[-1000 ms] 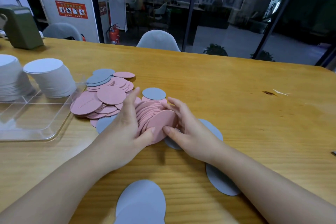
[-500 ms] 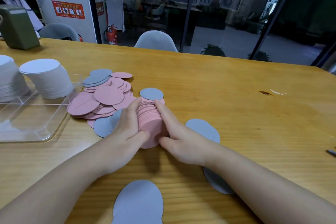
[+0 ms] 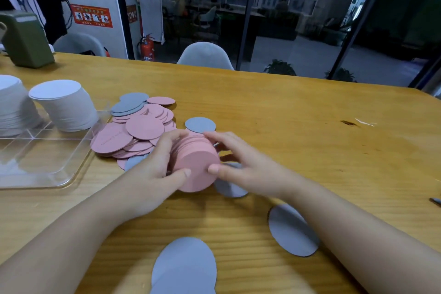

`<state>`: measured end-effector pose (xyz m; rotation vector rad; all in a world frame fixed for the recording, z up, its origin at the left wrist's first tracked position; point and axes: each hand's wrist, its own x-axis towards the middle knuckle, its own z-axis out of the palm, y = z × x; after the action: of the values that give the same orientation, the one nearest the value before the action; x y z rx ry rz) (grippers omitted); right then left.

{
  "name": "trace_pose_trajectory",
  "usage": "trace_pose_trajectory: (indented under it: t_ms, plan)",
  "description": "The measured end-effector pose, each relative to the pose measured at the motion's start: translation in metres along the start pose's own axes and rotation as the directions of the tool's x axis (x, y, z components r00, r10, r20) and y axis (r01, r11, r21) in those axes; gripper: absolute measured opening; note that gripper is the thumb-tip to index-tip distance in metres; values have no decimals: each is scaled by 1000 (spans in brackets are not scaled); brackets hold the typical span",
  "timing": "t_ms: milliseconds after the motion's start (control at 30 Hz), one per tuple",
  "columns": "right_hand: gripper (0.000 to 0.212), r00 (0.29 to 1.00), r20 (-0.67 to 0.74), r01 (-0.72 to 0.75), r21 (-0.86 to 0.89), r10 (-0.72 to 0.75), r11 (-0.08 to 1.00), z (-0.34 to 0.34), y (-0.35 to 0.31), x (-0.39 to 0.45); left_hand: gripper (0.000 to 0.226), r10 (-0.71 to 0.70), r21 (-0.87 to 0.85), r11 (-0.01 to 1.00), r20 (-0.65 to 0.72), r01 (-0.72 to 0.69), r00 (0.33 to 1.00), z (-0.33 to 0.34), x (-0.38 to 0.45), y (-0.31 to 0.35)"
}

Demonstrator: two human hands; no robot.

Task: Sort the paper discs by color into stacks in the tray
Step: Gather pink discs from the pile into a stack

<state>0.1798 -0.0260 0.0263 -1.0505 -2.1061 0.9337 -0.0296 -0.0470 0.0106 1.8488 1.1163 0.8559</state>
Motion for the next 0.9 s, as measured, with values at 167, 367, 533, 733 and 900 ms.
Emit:
trace_pose_trajectory:
  t_ms: [167,367,533,733,900]
  plan:
    - [26,969,-223,-134,-129,103,983,-14,10,27,54,15,-234,969,-241,-73,971,-17,4,4]
    - [31,983,-152,-167,-470,107,866,0,22,55,51,-106,-469,881,-322,-61,941,-27,8,4]
    - [30,996,-87,-82,-704,29,705,5,24,63,53,-253,-525,851,-372,22,893,-22,13,1]
    - [26,958,-252,-46,-600,-134,799,-1,27,58,55,-252,-550,835,-385,-2,888,-22,15,4]
    - [20,934,-350,-4,-215,-73,977,3,5,43,56,-218,-552,833,-366,-22,905,-22,15,5]
